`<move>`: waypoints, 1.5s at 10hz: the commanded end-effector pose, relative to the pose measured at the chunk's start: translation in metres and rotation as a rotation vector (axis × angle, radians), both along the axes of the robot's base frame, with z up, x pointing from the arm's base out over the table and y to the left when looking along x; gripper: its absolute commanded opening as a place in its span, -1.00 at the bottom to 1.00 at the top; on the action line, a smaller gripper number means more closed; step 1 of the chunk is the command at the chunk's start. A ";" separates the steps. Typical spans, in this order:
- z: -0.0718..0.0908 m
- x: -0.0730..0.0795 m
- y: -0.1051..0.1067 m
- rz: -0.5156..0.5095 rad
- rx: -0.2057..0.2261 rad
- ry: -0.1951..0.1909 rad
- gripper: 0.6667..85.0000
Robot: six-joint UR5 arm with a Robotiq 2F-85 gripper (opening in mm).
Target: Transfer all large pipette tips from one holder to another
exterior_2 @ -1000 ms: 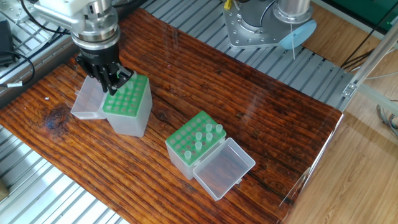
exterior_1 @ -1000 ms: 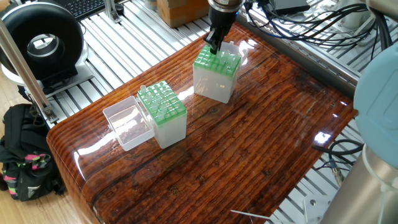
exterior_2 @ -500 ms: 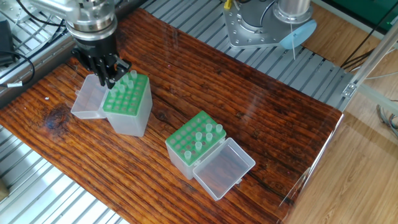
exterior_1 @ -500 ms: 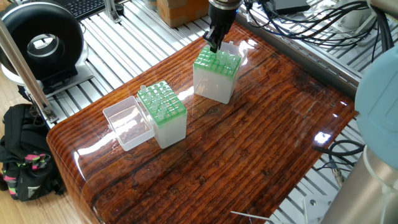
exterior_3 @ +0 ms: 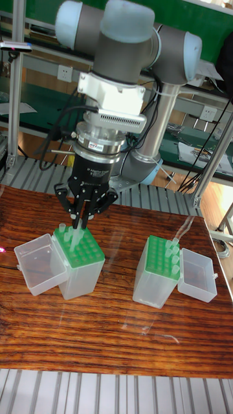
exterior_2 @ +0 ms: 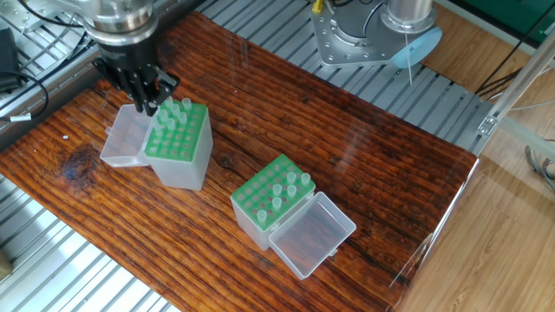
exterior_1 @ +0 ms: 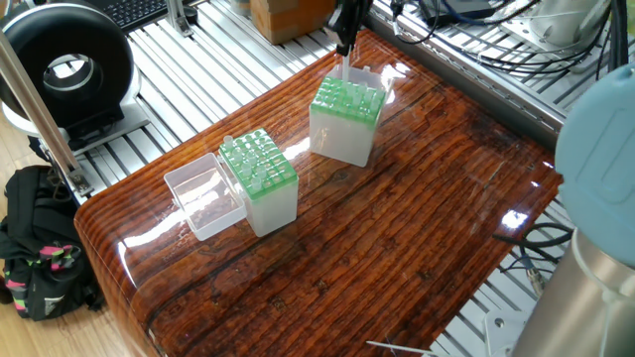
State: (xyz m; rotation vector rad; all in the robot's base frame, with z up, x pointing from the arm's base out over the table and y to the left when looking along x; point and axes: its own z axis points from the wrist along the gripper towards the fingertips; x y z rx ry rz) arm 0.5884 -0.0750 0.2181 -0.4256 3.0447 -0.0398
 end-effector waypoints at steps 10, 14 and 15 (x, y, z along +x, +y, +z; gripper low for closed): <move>0.058 -0.006 0.013 -0.002 0.025 0.056 -0.99; 0.083 -0.001 0.021 0.023 0.040 0.028 -0.99; 0.086 0.003 0.024 0.031 0.042 0.004 -0.99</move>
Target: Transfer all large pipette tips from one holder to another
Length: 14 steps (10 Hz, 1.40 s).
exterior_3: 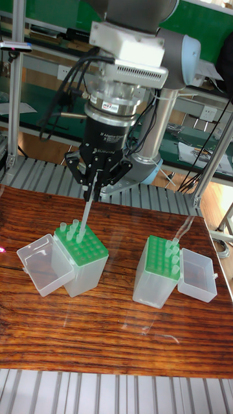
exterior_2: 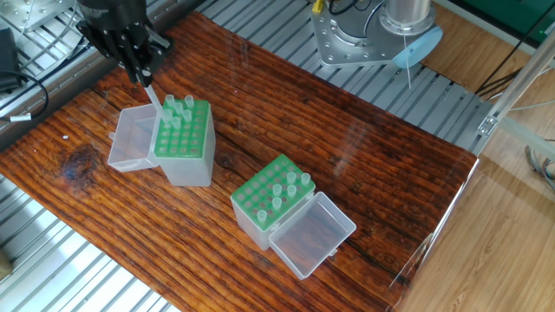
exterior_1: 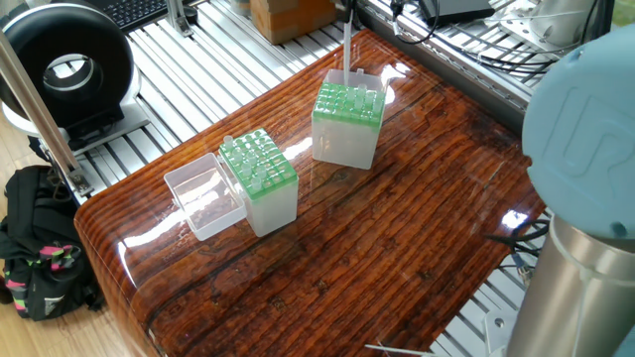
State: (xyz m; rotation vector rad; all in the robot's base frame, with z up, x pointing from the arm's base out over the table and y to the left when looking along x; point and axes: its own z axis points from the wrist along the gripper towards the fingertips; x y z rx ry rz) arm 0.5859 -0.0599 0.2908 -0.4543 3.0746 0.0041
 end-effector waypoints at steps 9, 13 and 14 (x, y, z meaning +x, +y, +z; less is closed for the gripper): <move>0.024 0.012 0.122 -0.090 0.166 -0.176 -0.99; 0.014 0.008 0.161 -0.164 0.216 -0.189 -0.99; 0.012 0.004 0.172 -0.196 0.244 -0.179 -0.99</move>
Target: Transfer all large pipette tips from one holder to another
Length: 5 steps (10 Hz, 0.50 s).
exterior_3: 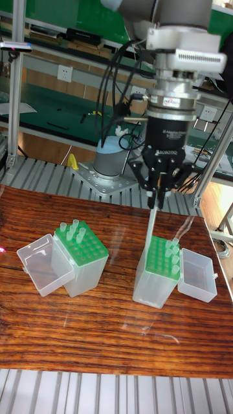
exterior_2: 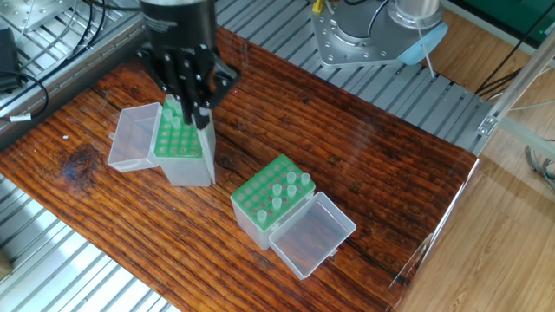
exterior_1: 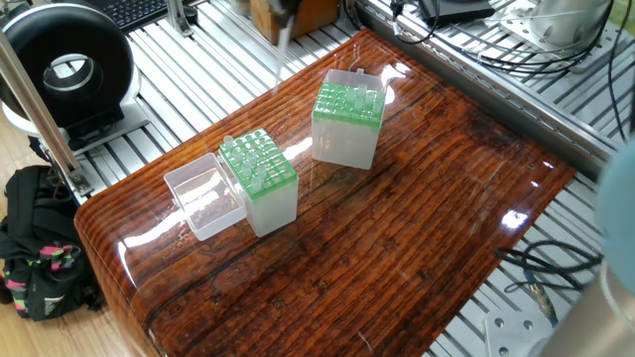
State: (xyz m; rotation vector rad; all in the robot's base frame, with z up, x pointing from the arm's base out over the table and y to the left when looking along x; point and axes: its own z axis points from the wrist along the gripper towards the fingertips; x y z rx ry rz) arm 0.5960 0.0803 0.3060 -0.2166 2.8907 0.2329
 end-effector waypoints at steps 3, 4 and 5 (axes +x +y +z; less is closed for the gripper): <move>-0.008 -0.007 0.027 -0.047 0.035 -0.001 -0.99; -0.010 -0.009 0.014 -0.007 -0.022 0.002 -0.99; -0.013 -0.010 -0.011 0.081 -0.140 -0.003 -0.99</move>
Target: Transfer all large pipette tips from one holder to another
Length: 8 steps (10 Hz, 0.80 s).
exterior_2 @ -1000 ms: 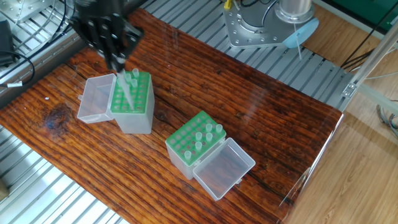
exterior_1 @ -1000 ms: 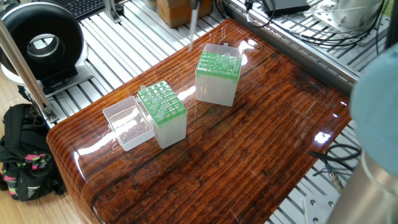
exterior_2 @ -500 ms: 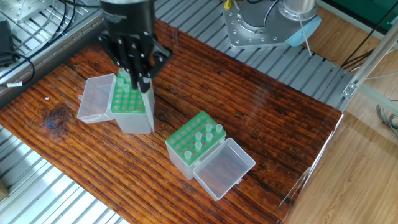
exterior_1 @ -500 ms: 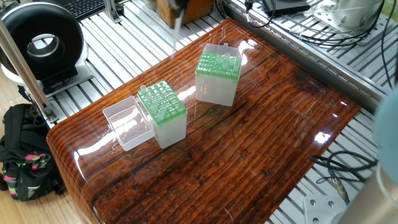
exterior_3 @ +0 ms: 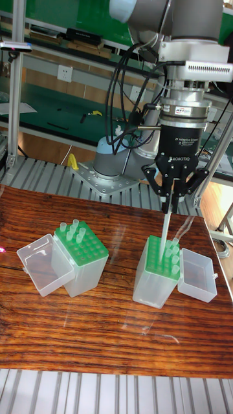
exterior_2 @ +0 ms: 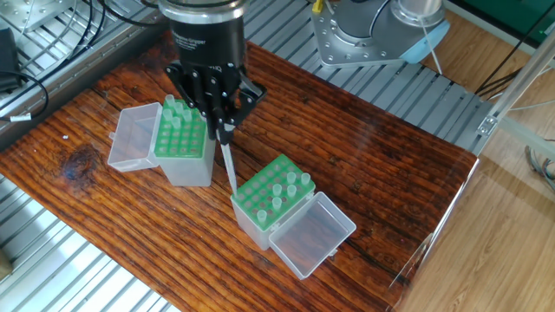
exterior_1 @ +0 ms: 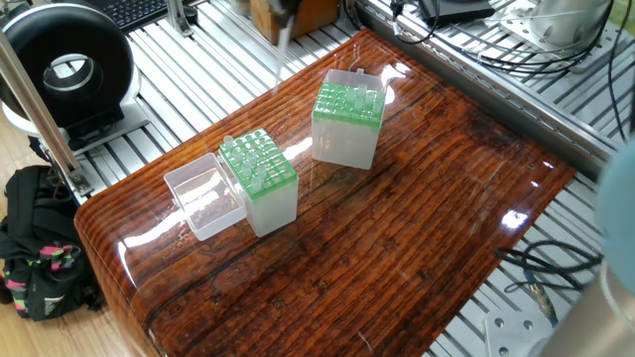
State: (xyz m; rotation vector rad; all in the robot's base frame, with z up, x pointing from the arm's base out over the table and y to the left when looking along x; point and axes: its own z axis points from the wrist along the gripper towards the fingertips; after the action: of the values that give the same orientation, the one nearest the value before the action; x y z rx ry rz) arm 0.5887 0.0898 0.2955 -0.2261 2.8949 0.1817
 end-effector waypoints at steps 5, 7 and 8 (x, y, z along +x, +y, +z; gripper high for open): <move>-0.004 -0.003 -0.041 0.336 -0.239 -0.016 -0.99; 0.002 0.002 -0.012 0.309 -0.232 0.003 -0.99; 0.002 0.002 0.012 0.277 -0.219 0.005 -0.99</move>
State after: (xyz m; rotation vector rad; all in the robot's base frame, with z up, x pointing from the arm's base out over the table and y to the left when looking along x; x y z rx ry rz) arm 0.5887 0.0723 0.2939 -0.6728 2.8679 -0.0988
